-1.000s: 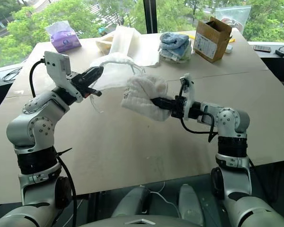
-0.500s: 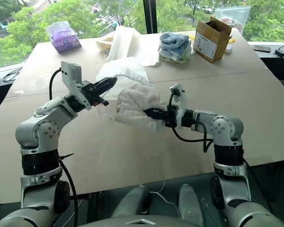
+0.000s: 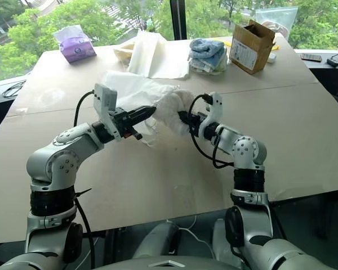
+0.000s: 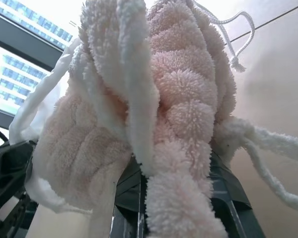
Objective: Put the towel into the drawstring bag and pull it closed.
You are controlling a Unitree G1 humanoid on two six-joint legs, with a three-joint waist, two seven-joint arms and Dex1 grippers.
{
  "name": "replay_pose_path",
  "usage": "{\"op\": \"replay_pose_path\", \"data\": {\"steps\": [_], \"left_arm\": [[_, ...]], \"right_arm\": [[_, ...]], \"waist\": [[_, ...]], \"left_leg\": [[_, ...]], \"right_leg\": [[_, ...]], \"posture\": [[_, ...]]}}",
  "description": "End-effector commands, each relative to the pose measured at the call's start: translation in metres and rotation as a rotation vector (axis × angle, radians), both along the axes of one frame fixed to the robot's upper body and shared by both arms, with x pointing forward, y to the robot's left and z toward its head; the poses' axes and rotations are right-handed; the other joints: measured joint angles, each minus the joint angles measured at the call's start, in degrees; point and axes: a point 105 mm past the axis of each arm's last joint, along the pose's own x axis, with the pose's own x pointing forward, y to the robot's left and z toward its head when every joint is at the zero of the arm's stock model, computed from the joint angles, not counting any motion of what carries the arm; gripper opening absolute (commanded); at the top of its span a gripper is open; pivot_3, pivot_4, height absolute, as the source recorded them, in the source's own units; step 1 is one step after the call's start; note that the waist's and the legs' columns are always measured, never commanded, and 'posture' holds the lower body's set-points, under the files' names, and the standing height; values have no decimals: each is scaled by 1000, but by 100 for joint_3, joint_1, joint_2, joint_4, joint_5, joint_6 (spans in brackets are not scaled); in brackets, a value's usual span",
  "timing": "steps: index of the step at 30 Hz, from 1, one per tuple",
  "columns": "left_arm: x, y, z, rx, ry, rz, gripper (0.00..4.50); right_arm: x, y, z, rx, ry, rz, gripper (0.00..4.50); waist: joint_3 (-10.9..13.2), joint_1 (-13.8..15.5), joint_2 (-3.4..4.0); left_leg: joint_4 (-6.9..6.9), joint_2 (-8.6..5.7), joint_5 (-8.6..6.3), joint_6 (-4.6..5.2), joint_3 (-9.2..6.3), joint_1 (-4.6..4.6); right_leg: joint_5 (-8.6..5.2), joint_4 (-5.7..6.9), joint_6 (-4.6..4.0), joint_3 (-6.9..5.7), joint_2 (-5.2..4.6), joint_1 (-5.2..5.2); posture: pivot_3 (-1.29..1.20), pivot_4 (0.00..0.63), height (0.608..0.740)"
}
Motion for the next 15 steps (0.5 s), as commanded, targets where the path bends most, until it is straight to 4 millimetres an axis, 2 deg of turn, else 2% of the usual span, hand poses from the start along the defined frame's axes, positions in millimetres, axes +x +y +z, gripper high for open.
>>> {"op": "replay_pose_path", "data": {"steps": [1,3,9,11,15], "left_arm": [[-3,-13,14,-3,-64,-42,0],[0,-13,15,0,-81,-31,0],[2,-14,14,40,-143,-26,0],[-1,-16,11,50,-149,-47,0],[-11,-23,8,33,-138,-117,0]], "right_arm": [[-9,22,12,-138,-142,80,46],[-19,27,6,-220,-197,150,46],[-43,32,8,-208,-272,321,46],[-37,29,8,-189,-255,283,46],[-3,17,12,-82,-156,51,46]], "waist": [[0,-25,0],[0,-50,0],[0,-85,0],[0,-97,0],[0,-90,1]], "left_leg": [[0,0,0,0,0,0],[0,-1,0,0,2,0],[0,0,0,0,2,0],[0,1,0,0,2,0],[-8,6,1,-2,4,5]], "right_leg": [[0,0,0,-1,0,0],[0,-1,0,1,-1,0],[0,-1,0,2,0,2],[0,-2,0,2,1,1],[1,0,-1,5,4,0]], "posture": [[0,150,740],[0,150,740],[0,150,740],[0,150,740],[0,150,740]]}}
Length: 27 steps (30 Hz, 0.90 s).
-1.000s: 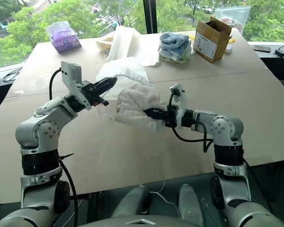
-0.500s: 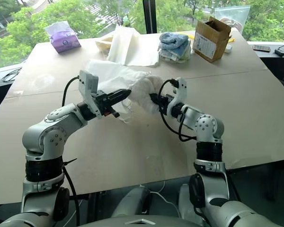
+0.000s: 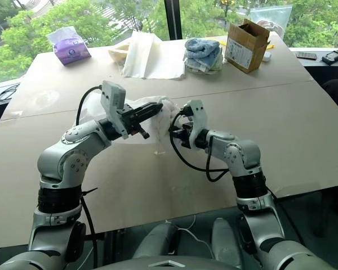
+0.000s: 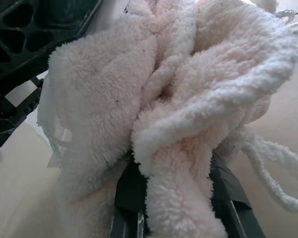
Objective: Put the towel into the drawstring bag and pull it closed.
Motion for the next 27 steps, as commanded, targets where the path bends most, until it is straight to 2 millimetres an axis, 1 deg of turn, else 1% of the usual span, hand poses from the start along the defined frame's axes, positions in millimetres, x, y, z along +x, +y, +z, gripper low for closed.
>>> {"op": "replay_pose_path", "data": {"steps": [1,3,6,8,9,10,11,12,13,14,15,16,17,18,19,20,21,22,23,24,25,26,27], "left_arm": [[-14,-11,8,-12,-40,-95,0],[-18,-13,9,-24,-38,-127,0],[-23,-12,11,-37,-43,-164,0],[-26,-11,12,-46,-53,-200,0],[-28,-10,11,-42,-51,-226,0],[-28,-9,10,-38,-50,-244,0],[-27,-7,8,-25,-50,-255,0],[-25,-5,7,-3,-55,-260,0],[-23,-3,5,26,-64,-264,0],[-21,-1,4,47,-76,-271,0],[-20,0,5,52,-82,-282,0],[-19,0,7,53,-89,-295,0],[-18,1,8,54,-94,-308,0],[-17,2,8,63,-99,-320,0],[-17,3,7,79,-101,-334,0],[-16,3,5,96,-104,-349,0],[-16,3,3,115,-107,-365,0],[-15,3,2,127,-111,-382,0],[-16,2,3,130,-115,-405,0],[-16,1,5,125,-125,-429,0],[-18,0,8,115,-136,-454,0],[-18,-1,10,108,-143,-475,0],[-18,-1,12,105,-146,-490,0]], "right_arm": [[27,-10,20,144,25,-188,46],[36,-15,14,150,61,-254,46],[33,-12,11,114,42,-233,46],[14,1,20,95,-48,-81,46],[6,4,21,90,-75,-25,46],[7,3,22,99,-88,-33,46],[17,-5,19,99,-82,-102,46],[22,-10,15,80,-88,-138,46],[15,-6,15,66,-117,-76,46],[-2,2,17,68,-134,43,46],[-15,6,17,74,-142,126,46],[-17,5,16,74,-148,131,46],[-6,-2,13,64,-137,54,46],[12,-14,8,56,-105,-68,46],[20,-22,6,61,-91,-117,46],[12,-19,9,77,-104,-44,46],[-5,-12,14,97,-120,79,46],[-15,-9,18,96,-152,137,46],[-6,-13,18,79,-166,79,46],[12,-23,14,64,-135,-39,46],[23,-29,12,62,-113,-103,46],[12,-24,14,67,-141,-11,46],[-5,-17,17,71,-169,118,46]], "waist": [[0,17,1],[1,22,1],[1,24,2],[1,-3,2],[1,-11,2],[1,-18,2],[1,-30,2],[0,-43,4],[0,-42,4],[0,-31,5],[1,-11,5],[0,4,4],[0,7,4],[0,4,5],[0,3,4],[1,11,5],[1,14,5],[1,16,5],[1,15,5],[1,5,5],[1,-7,5],[1,0,5],[2,7,5]], "left_leg": [[-1,-1,2,-3,-1,-2],[-1,-2,2,-3,-1,-1],[-3,-5,2,-3,-3,-2],[-11,-4,2,-3,0,-4],[-14,-2,2,-3,4,-4],[-17,-1,2,-3,6,-4],[-19,0,2,-3,8,-4],[-20,2,2,-3,9,-4],[-20,2,3,-4,10,-4],[-17,2,4,-5,10,-3],[-15,1,4,-5,10,-3],[-15,0,4,-5,10,-3],[-15,1,4,-4,8,-3],[-15,1,4,-4,7,-3],[-15,1,4,-5,8,-3],[-14,2,4,-6,8,-3],[-13,1,6,-8,8,-3],[-13,0,6,-7,8,-3],[-14,0,6,-7,7,-4],[-16,0,6,-7,6,-4],[-18,1,5,-7,4,-4],[-18,1,6,-7,7,-4],[-18,2,7,-9,7,-5]], "right_leg": [[0,0,0,-1,0,-2],[1,0,-1,0,-1,-1],[1,-5,-1,-2,-3,-5],[1,-3,-1,1,-2,-11],[1,-3,-1,3,-1,-11],[1,-2,-1,6,-1,-14],[1,-2,-1,7,0,-17],[1,-2,-1,8,1,-17],[1,0,-1,10,2,-18],[1,1,-1,10,3,-18],[1,0,-1,9,3,-19],[1,-1,-1,9,3,-19],[1,-2,-1,7,3,-19],[1,-2,-1,6,3,-19],[1,0,-1,8,3,-19],[1,2,-2,8,4,-19],[2,3,-3,8,3,-20],[2,2,-4,8,3,-20],[2,-1,-3,7,2,-19],[2,-4,-3,5,1,-19],[2,-4,-3,4,2,-19],[2,0,-4,7,3,-19],[2,2,-4,6,3,-20]], "posture": [[0,150,740],[0,150,740],[0,150,740],[0,150,740],[0,150,740],[0,150,740],[0,150,740],[0,150,740],[0,150,740],[0,150,740],[0,150,740],[0,150,740],[0,150,740],[0,150,740],[0,150,740],[0,150,740],[0,150,740],[0,150,740],[0,150,740],[0,150,740],[0,150,740],[0,150,740],[0,150,740]]}}
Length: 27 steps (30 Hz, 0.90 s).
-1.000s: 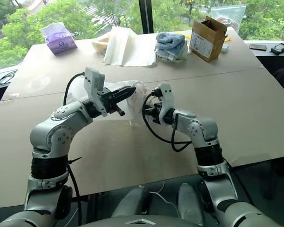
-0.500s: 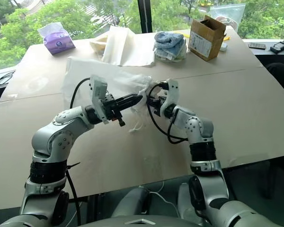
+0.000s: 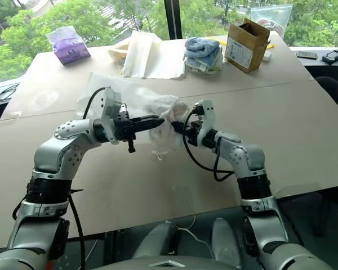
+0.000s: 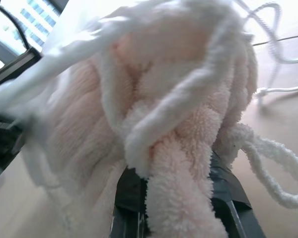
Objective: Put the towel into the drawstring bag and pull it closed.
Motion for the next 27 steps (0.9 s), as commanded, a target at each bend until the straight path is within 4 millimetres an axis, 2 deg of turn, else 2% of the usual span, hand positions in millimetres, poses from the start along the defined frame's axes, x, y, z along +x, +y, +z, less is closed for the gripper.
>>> {"op": "replay_pose_path", "data": {"steps": [1,2,3,4,5,6,7,8,9,11,12,13,14,15,17,18,19,20,21,23,24,25,26,27], "left_arm": [[-6,-4,18,-17,-67,-98,0],[-5,-4,19,-15,-67,-112,0],[-4,-4,20,-17,-69,-123,0],[-3,-4,21,-17,-73,-128,0],[-2,-4,22,-17,-75,-133,0],[-1,-5,22,-13,-76,-144,0],[-2,-5,23,-12,-77,-157,0],[-3,-7,25,-22,-75,-176,0],[-4,-8,27,-30,-73,-192,0],[-7,-11,28,-37,-70,-219,0],[-8,-12,28,-41,-67,-232,0],[-11,-14,29,-45,-59,-250,0],[-13,-15,29,-48,-52,-268,0],[-15,-16,30,-53,-45,-284,0],[-18,-18,31,-63,-33,-303,0],[-19,-18,31,-63,-27,-313,0],[-19,-19,31,-62,-24,-319,0],[-20,-19,31,-63,-20,-323,0],[-21,-20,31,-66,-16,-328,0],[-23,-21,30,-72,-2,-341,0],[-25,-22,29,-73,6,-350,0],[-26,-22,28,-73,12,-357,0],[-27,-23,27,-72,14,-360,0],[-27,-23,27,-72,16,-361,0]], "right_arm": [[-40,17,19,16,-127,302,46],[-46,17,17,-11,-154,337,46],[-27,10,12,-48,-142,223,46],[-21,6,10,-74,-148,197,46],[-28,7,11,-85,-180,256,46],[-52,11,14,-76,-202,406,46],[-57,12,17,-73,-224,439,46],[-23,4,17,-94,-200,239,46],[-6,-3,14,-121,-184,139,46],[-18,2,10,-129,-189,241,46],[-38,9,13,-93,-189,369,46],[-31,10,19,-69,-212,319,46],[-14,7,19,-60,-177,205,46],[-16,9,18,-58,-166,230,46],[-60,19,22,-23,-225,489,46],[-41,18,25,-22,-246,363,46],[-13,11,25,-29,-227,182,46],[13,-1,17,-45,-153,19,46],[11,0,14,-57,-153,42,46],[-21,15,28,20,-201,252,46],[-10,13,36,56,-213,170,46],[15,2,35,75,-144,-4,46],[30,-7,28,83,-71,-116,46],[37,-12,23,83,-17,-171,46]], "waist": [[0,6,0],[0,8,0],[0,5,0],[-1,-15,-1],[1,-15,0],[1,-1,0],[1,6,0],[1,-4,-1],[0,-19,-2],[1,-26,-2],[1,-3,-2],[1,5,-2],[1,3,-2],[1,-11,-2],[1,6,-2],[1,14,-2],[0,9,-5],[-1,-21,-6],[1,-51,-3],[2,-2,-1],[2,11,-1],[2,8,-1],[2,3,-1],[2,-49,-1]], "left_leg": [[1,1,0,0,-2,-1],[0,0,0,0,-1,-1],[0,0,-1,1,-3,-4],[-1,0,-1,2,-3,-4],[-1,-1,-1,2,-1,-3],[2,-1,-1,2,0,-4],[4,-1,-1,2,-1,-5],[4,-1,-1,2,-4,-4],[4,0,-1,2,-3,-3],[7,2,1,-1,2,-2],[7,1,3,-3,1,-2],[8,3,3,-3,-5,-2],[6,3,2,-3,-6,-2],[6,3,2,-3,-7,-2],[5,2,2,-3,-2,-3],[6,0,2,-2,-6,-8],[7,-1,2,-2,-15,-10],[6,-1,2,-2,-17,-10],[7,1,2,-3,-11,-8],[10,-4,8,-9,-1,-2],[13,-2,8,-9,-7,-2],[13,-2,8,-9,-14,-3],[13,-1,8,-9,-13,-3],[13,-2,8,-9,-12,-2]], "right_leg": [[0,-1,0,-2,0,0],[0,-3,0,-1,-1,1],[0,-7,0,-4,-2,0],[0,-8,0,-4,-2,1],[0,-8,0,-2,-1,1],[0,-5,0,-1,-1,-2],[0,-3,0,-3,-1,-1],[0,-4,0,-5,-1,0],[0,-4,0,-5,-1,1],[2,6,-3,-4,0,-2],[2,9,-4,-5,-1,-3],[2,10,-4,-10,0,-2],[2,8,-4,-11,0,-2],[2,8,-4,-12,-1,-2],[2,9,-4,-6,-3,-6],[2,6,-4,-11,-5,-6],[2,1,-3,-20,-5,-5],[2,-1,-4,-22,-4,-5],[3,2,-4,-18,-3,-4],[3,31,-5,-8,-8,-11],[3,33,-5,-14,-6,-10],[3,36,-5,-19,-5,-10],[3,37,-6,-19,-6,-10],[3,38,-5,-16,-6,-11]], "posture": [[0,150,740],[0,150,740],[0,150,740],[0,150,740],[0,150,740],[0,150,740],[0,150,740],[0,150,740],[0,150,740],[0,150,740],[0,150,740],[0,150,740],[0,150,740],[0,150,740],[0,150,740],[0,150,740],[0,150,740],[0,150,740],[0,150,740],[0,150,740],[0,150,740],[0,150,740],[0,150,740],[0,150,740]]}}
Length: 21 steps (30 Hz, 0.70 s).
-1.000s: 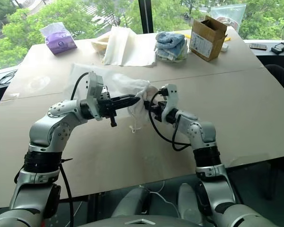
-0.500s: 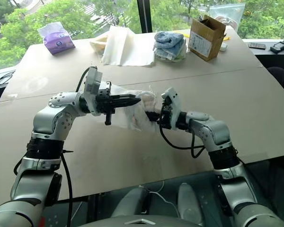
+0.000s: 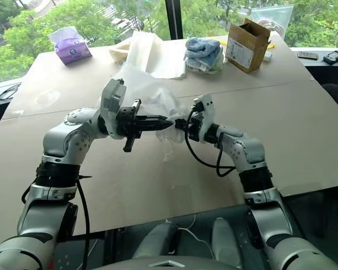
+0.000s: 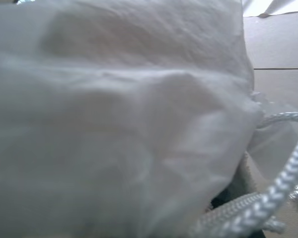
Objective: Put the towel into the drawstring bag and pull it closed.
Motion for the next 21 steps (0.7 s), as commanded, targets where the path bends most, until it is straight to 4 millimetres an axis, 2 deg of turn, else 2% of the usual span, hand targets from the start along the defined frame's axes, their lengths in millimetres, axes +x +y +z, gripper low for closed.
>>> {"op": "replay_pose_path", "data": {"steps": [1,2,4,5,8,11,12,14,16,17,18,19,21], "left_arm": [[-11,-7,7,-16,-31,-60,0],[-11,-7,6,-20,-29,-58,0],[-10,-8,5,-28,-26,-49,0],[-8,-8,4,-29,-29,-39,0],[-3,-8,2,-30,-47,-4,0],[1,-8,3,-37,-66,17,0],[2,-8,3,-39,-73,24,0],[6,-9,5,-43,-91,44,0],[9,-8,5,-43,-98,49,0],[9,-8,5,-43,-98,49,0],[10,-9,5,-45,-99,48,0],[10,-9,5,-47,-99,47,0],[9,-11,4,-50,-95,39,0]], "right_arm": [[21,-8,17,89,55,-141,46],[1,3,24,106,7,-10,46],[32,-14,31,191,62,-256,46],[33,-15,33,236,101,-258,46],[-21,11,50,268,18,83,46],[12,-8,42,320,121,-151,46],[3,-5,42,301,107,-87,46],[-30,6,44,237,22,118,46],[10,-14,41,309,115,-139,46],[23,-21,37,340,178,-221,46],[20,-17,38,348,182,-181,46],[6,-8,42,330,160,-78,46],[-7,6,49,324,93,-23,46]], "waist": [[0,-64,0],[0,-34,0],[0,-12,-1],[0,-20,0],[0,-13,0],[0,-25,0],[0,-24,0],[0,24,1],[0,9,0],[0,-23,0],[0,-25,0],[0,-10,0],[0,-9,0]], "left_leg": [[0,2,1,-2,11,3],[2,0,3,-5,16,3],[5,0,3,-5,5,1],[4,0,3,-6,7,0],[4,1,4,-6,14,0],[4,1,4,-6,17,1],[5,1,4,-6,18,3],[7,1,6,-9,16,3],[12,0,6,-8,9,1],[12,0,6,-8,11,1],[12,2,6,-9,21,4],[13,2,7,-10,19,5],[12,3,6,-9,16,4]], "right_leg": [[0,12,0,11,1,-4],[0,26,-1,17,0,-12],[0,26,0,7,-1,-16],[0,28,0,8,0,-17],[0,33,-1,14,0,-22],[0,33,-1,16,0,-20],[0,36,-1,17,0,-20],[0,38,-1,15,1,-20],[0,36,-1,7,2,-17],[0,36,-1,10,1,-16],[0,41,-2,16,2,-18],[2,42,-5,15,2,-19],[2,40,-4,11,2,-19]], "posture": [[0,150,740],[0,150,740],[0,150,740],[0,150,740],[0,150,740],[0,150,740],[0,150,740],[0,150,740],[0,150,740],[0,150,740],[0,150,740],[0,150,740],[0,150,740]]}}
